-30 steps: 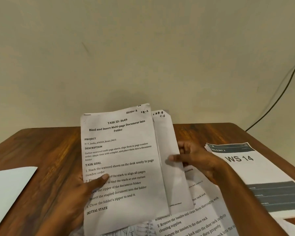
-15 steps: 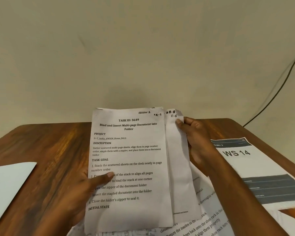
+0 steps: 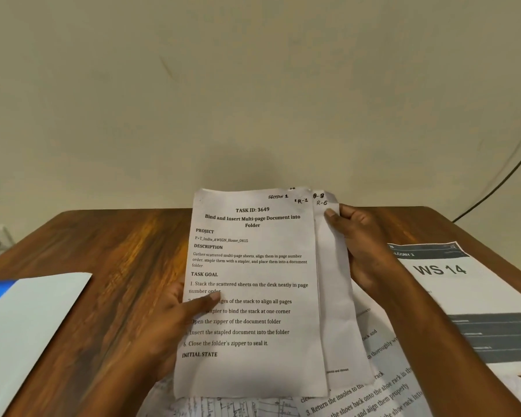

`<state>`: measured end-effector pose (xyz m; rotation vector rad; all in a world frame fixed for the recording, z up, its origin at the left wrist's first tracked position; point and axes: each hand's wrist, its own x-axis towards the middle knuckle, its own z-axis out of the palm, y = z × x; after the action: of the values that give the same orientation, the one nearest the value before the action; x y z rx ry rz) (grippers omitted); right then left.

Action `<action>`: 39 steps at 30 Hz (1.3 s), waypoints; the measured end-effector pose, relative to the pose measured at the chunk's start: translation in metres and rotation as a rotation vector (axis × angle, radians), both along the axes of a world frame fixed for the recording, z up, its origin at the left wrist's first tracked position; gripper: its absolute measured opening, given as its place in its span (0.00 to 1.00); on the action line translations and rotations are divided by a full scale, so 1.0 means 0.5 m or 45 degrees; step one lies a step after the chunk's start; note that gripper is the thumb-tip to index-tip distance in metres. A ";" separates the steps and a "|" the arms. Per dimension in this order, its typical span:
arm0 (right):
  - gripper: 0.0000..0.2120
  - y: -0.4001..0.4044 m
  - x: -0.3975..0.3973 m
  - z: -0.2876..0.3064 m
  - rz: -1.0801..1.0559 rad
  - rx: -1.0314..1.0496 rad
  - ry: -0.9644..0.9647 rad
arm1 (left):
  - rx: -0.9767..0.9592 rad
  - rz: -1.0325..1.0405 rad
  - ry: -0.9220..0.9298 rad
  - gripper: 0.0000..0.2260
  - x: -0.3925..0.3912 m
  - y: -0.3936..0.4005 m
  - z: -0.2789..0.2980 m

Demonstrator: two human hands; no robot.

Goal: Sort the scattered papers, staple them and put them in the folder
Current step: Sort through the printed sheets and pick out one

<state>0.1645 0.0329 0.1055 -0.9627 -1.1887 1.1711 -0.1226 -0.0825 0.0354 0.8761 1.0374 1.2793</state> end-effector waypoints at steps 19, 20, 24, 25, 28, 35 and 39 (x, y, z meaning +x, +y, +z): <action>0.10 -0.020 -0.040 0.003 -0.095 -0.035 0.000 | 0.053 0.239 -0.047 0.23 -0.003 0.009 -0.003; 0.09 -0.021 -0.039 0.006 -0.102 -0.041 0.002 | 0.050 0.240 -0.059 0.25 -0.008 0.011 -0.005; 0.10 -0.025 -0.041 0.010 -0.099 -0.051 -0.003 | 0.056 0.204 -0.074 0.21 -0.014 0.015 -0.009; 0.11 -0.023 -0.040 0.008 -0.105 -0.040 -0.010 | 0.058 0.195 -0.068 0.21 -0.014 0.014 -0.009; 0.11 -0.023 -0.042 0.009 -0.113 -0.047 -0.007 | 0.074 0.183 -0.015 0.21 -0.012 0.013 -0.010; 0.15 -0.071 -0.091 0.021 -0.224 -0.006 -0.012 | 0.122 0.136 0.124 0.20 0.006 0.001 0.003; 0.23 -0.098 -0.122 0.001 -0.383 0.281 -0.471 | 0.111 0.108 0.192 0.18 0.019 -0.010 0.002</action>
<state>0.1036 -0.0161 0.1061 -1.1705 -1.3737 0.6245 -0.1133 -0.0874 0.0367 1.0168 1.1544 1.3535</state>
